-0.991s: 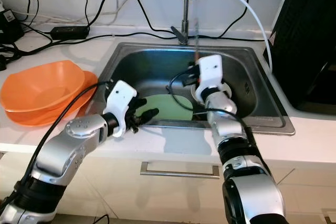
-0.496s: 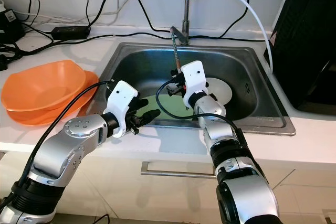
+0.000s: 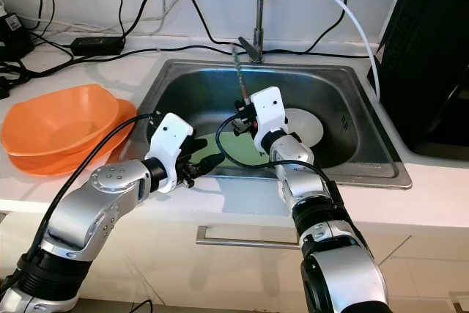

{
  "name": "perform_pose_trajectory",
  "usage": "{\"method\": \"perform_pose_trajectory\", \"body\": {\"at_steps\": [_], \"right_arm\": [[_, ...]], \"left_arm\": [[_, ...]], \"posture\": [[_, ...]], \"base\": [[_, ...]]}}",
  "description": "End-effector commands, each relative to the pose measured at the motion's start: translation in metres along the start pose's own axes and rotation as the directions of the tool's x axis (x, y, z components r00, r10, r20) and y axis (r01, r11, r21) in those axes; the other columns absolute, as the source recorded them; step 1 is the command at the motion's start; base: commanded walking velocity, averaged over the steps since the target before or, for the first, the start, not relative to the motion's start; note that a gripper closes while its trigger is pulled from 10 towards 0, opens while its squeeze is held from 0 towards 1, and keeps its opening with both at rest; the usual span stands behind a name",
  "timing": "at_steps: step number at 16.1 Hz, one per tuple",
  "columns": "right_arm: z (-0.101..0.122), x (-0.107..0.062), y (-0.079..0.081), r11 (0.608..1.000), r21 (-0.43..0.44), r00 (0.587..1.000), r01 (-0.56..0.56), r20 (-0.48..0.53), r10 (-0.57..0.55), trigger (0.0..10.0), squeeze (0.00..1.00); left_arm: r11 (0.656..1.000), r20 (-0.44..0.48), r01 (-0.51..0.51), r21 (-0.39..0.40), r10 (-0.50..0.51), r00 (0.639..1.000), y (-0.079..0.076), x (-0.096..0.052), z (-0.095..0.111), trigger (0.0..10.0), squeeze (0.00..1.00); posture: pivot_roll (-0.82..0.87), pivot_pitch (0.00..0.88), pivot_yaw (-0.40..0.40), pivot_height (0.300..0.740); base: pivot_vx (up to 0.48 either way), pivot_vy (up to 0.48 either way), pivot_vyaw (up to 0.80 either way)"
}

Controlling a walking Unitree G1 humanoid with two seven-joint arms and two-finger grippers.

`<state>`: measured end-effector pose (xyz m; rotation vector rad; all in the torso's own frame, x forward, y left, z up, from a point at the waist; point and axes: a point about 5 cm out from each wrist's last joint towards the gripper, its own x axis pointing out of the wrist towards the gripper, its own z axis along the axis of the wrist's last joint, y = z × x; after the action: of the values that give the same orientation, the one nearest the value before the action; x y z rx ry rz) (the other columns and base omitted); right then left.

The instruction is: Kitchen organization

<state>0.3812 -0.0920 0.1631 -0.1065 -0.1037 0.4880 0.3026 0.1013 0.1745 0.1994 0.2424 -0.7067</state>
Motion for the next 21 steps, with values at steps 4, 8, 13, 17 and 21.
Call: {"method": "perform_pose_trajectory", "body": {"at_steps": [4,8,13,17,21], "right_arm": [[-0.003,-0.002,0.001,1.000,-0.006,1.000,-0.004,-0.010,0.004,10.0,0.52],[-0.001,-0.002,-0.002,1.000,-0.010,1.000,0.009,-0.003,-0.009,10.0,0.00],[0.010,-0.002,-0.004,1.000,0.001,0.998,0.028,0.061,-0.028,10.0,0.00],[0.036,-0.002,-0.001,0.994,0.081,0.975,-0.076,0.213,0.057,10.0,0.00],[0.054,-0.014,0.014,0.930,0.154,0.895,-0.334,0.362,0.261,10.0,0.00]], "left_arm": [[1.000,0.003,0.002,0.019,-0.002,1.000,-0.003,0.000,0.003,10.0,0.00],[1.000,0.015,-0.023,0.012,0.023,1.000,-0.001,0.000,0.004,10.0,0.00],[0.927,0.291,-0.375,0.003,0.358,0.887,0.040,-0.009,0.051,10.0,0.00],[0.780,0.432,-0.617,-0.106,0.595,0.678,0.079,-0.035,0.080,10.0,0.00],[0.621,0.478,-0.752,-0.221,0.741,0.472,0.094,-0.050,0.083,10.0,0.00]], "posture": [[0.10,0.000,0.018,0.740],[0.11,0.000,0.015,0.740],[0.11,0.000,0.010,0.740],[0.10,0.000,0.011,0.740],[0.10,0.000,0.010,0.740]], "base": [[0.000,0.000,0.00],[0.000,0.000,0.00],[0.000,0.000,0.00],[0.000,0.000,0.00],[0.000,0.000,0.00]]}}
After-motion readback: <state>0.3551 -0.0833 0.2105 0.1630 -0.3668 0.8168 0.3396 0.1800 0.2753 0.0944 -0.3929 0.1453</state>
